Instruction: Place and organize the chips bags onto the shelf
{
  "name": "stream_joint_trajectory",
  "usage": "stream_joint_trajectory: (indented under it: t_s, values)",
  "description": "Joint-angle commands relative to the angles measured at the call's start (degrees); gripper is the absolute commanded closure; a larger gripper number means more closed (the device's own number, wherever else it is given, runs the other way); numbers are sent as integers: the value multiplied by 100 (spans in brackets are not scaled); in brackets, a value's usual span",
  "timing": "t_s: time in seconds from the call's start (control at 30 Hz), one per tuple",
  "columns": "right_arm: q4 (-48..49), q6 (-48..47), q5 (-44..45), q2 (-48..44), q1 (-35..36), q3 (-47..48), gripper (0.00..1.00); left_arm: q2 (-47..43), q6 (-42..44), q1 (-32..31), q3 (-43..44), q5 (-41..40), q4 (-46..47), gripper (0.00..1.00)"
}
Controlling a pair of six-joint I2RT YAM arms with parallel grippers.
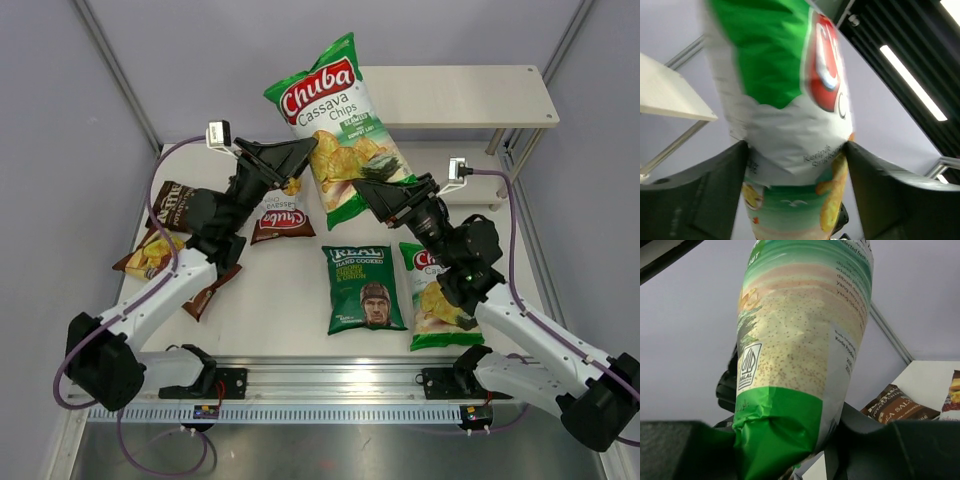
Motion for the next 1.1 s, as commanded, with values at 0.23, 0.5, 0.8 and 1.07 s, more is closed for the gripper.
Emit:
stream_joint_trajectory:
  t_s: [0.23,0.5,0.8,1.07]
  values:
    - [-627,135,650,352,-534,857,80,-1544,2499,153,621,-1497,-4222,1]
    - [-1724,1285,211,738,-2009,1674,75,-2441,3624,162,717,-2053,-6103,1]
    - [-2605,2727,-1071,1396,-4312,2405,75,-2679,5048,162,1017,-1456,-8143,1]
    - [-3018,3010,-2232,2337,-5456,3099,72,-3161,5814,162,781,-1183,-9154,1]
